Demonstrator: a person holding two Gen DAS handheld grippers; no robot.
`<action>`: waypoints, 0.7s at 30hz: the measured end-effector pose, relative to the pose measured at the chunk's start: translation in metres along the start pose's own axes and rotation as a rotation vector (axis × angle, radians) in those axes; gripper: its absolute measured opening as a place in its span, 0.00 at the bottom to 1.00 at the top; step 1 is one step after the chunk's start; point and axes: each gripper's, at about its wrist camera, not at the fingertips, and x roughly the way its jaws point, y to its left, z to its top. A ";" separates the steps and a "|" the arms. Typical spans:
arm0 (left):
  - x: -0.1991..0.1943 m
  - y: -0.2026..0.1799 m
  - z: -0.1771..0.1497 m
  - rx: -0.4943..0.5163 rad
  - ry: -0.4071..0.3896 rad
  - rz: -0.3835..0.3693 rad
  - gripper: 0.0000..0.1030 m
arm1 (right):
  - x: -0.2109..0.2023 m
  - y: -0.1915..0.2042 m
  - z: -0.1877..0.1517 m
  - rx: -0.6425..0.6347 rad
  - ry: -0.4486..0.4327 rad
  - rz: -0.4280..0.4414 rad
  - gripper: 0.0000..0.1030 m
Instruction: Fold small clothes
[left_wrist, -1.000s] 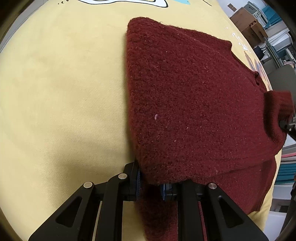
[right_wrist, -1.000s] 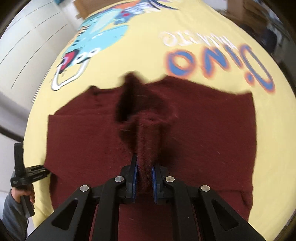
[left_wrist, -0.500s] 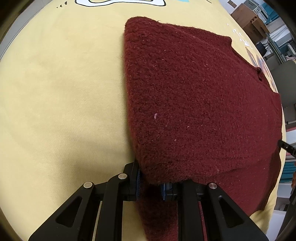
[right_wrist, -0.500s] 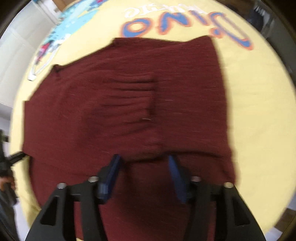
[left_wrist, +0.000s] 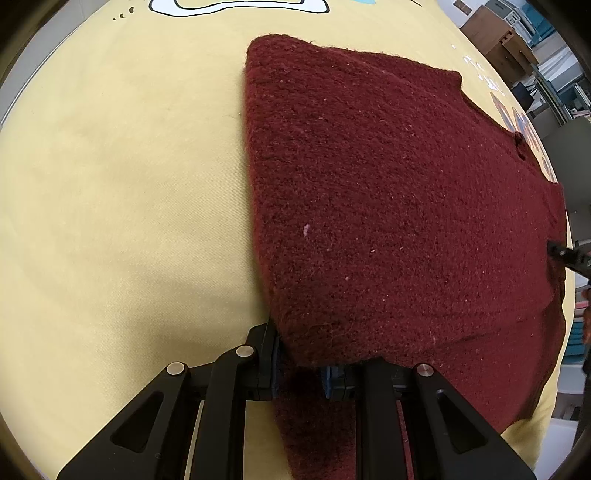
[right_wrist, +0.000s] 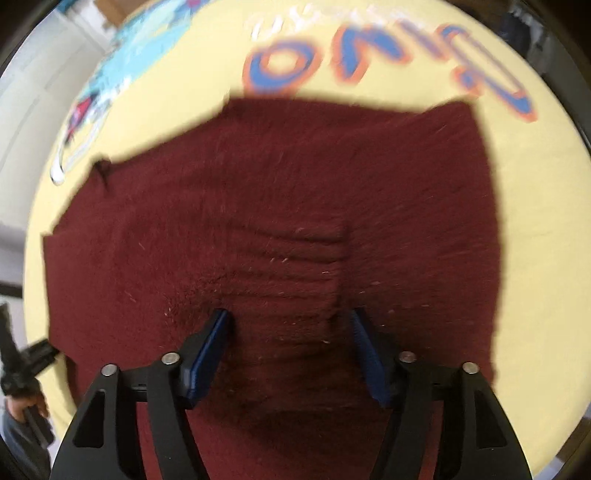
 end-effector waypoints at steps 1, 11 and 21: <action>-0.001 0.001 -0.002 -0.001 -0.004 0.000 0.15 | 0.002 0.004 -0.001 -0.018 -0.014 -0.021 0.69; -0.017 -0.007 -0.004 0.054 0.012 0.030 0.14 | -0.045 0.006 -0.006 -0.083 -0.193 -0.018 0.14; -0.005 -0.008 -0.012 0.056 0.003 0.067 0.16 | -0.019 -0.006 0.004 -0.128 -0.201 -0.169 0.14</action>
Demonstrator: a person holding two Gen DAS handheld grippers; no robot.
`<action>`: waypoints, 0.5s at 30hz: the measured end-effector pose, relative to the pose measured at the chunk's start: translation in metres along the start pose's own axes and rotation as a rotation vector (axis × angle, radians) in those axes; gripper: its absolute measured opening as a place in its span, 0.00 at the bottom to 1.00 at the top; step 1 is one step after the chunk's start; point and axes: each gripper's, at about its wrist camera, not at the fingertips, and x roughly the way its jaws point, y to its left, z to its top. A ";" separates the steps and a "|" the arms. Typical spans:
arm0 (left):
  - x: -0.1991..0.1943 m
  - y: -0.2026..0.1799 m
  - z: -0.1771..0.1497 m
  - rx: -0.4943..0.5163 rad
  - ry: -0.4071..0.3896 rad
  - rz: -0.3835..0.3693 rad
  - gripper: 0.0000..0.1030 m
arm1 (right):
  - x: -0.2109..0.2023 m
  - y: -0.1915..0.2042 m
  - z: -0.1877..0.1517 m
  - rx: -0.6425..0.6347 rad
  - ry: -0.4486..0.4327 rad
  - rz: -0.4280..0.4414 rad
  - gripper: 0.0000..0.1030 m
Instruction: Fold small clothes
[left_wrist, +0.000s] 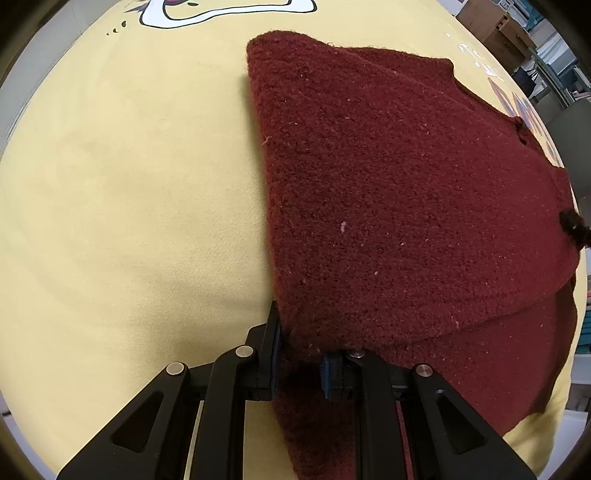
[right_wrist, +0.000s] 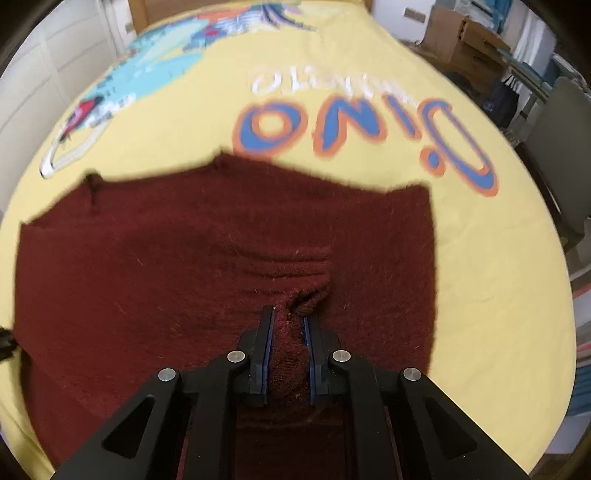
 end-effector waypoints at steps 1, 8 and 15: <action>-0.001 -0.005 0.000 0.007 -0.007 0.006 0.16 | 0.005 0.000 -0.003 -0.005 0.008 -0.007 0.15; -0.015 -0.021 -0.011 0.031 -0.044 0.083 0.39 | 0.001 -0.012 -0.004 0.045 0.008 0.011 0.40; -0.065 -0.025 -0.033 0.046 -0.121 0.133 0.97 | -0.051 -0.024 -0.010 0.052 -0.070 0.020 0.78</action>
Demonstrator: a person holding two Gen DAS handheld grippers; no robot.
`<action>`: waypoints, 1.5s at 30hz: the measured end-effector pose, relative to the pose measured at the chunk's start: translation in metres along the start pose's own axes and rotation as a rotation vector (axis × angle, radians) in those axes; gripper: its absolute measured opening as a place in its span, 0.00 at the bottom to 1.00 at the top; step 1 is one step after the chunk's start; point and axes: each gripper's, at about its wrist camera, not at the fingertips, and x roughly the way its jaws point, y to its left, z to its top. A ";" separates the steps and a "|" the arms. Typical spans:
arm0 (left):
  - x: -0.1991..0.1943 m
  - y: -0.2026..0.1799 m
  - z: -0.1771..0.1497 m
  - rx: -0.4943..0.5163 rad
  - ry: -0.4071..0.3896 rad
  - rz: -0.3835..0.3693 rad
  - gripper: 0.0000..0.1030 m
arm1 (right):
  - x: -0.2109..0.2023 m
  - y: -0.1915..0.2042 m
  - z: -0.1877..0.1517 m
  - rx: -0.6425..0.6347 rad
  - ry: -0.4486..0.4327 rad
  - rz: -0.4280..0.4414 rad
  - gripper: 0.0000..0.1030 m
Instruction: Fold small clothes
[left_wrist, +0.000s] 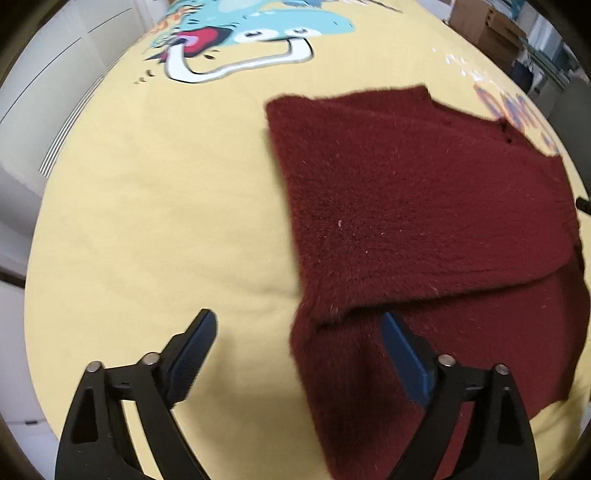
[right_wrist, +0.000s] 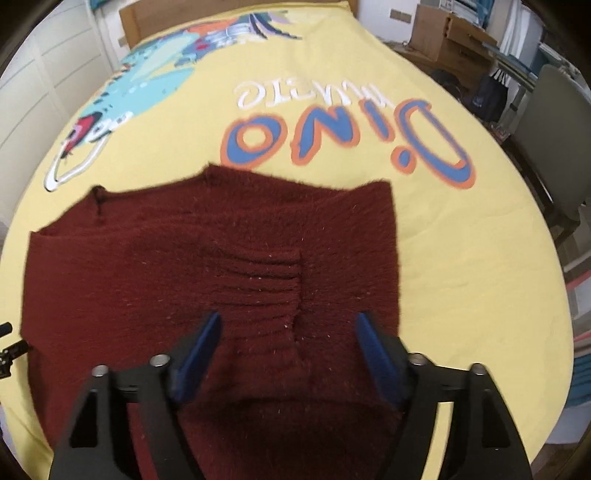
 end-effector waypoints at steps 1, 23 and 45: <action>-0.009 0.001 -0.001 -0.011 -0.017 -0.006 0.99 | -0.005 0.001 -0.001 -0.007 -0.011 0.004 0.79; 0.054 -0.104 0.015 0.056 -0.122 -0.077 0.99 | 0.040 0.112 -0.060 -0.255 -0.065 -0.009 1.00; 0.015 -0.077 -0.008 0.038 -0.097 -0.053 0.99 | 0.021 0.037 -0.054 -0.127 -0.071 0.015 1.00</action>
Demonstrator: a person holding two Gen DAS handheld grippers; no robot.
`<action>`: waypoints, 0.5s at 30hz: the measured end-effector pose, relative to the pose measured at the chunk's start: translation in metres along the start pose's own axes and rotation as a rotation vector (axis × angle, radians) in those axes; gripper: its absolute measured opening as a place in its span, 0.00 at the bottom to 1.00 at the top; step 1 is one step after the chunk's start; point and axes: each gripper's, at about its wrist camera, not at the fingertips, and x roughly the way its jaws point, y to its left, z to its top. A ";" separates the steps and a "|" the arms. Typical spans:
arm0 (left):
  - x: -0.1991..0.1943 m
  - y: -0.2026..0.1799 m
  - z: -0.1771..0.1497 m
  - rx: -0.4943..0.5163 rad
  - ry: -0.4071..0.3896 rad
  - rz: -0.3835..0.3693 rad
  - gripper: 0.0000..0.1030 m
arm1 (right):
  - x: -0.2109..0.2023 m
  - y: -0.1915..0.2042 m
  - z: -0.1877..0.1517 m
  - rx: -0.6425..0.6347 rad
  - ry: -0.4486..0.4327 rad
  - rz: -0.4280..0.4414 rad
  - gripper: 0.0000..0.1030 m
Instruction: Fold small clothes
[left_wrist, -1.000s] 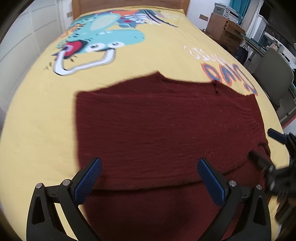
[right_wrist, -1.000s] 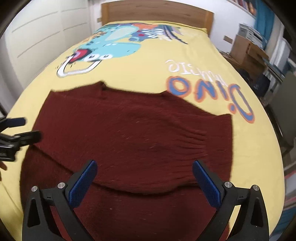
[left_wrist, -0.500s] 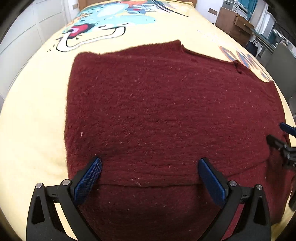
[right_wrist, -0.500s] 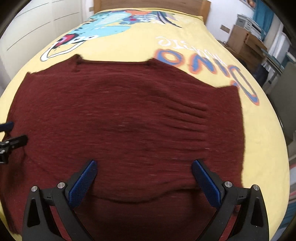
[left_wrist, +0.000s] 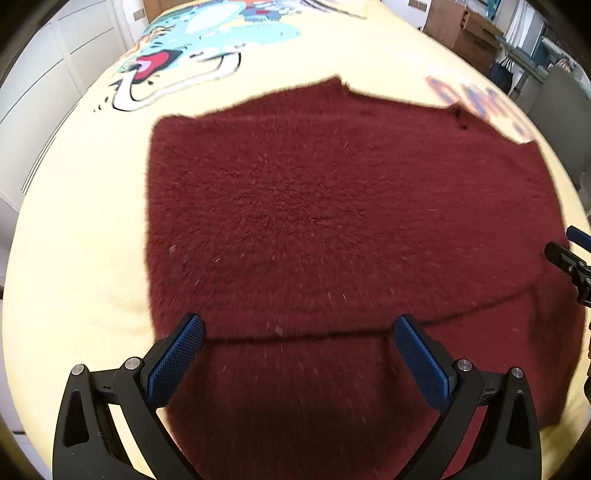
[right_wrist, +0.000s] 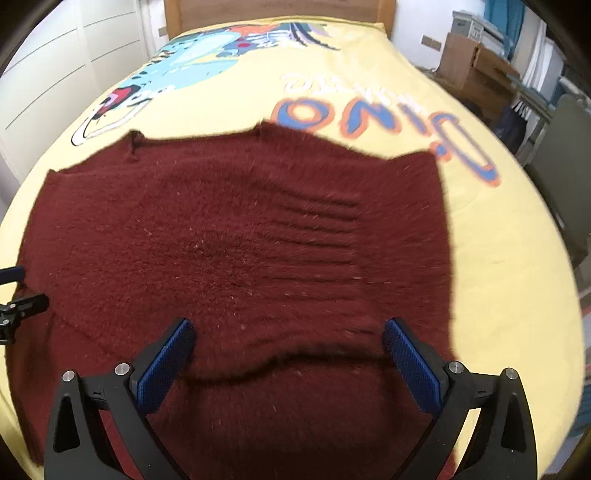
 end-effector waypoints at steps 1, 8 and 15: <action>-0.006 0.000 -0.001 -0.004 -0.009 -0.011 0.99 | -0.010 -0.002 -0.001 0.005 -0.011 0.006 1.00; -0.055 0.019 -0.039 -0.063 -0.023 -0.070 0.99 | -0.070 -0.018 -0.039 0.045 -0.027 0.035 1.00; -0.076 0.034 -0.089 -0.104 0.034 -0.074 0.99 | -0.084 -0.033 -0.102 0.106 0.079 0.050 1.00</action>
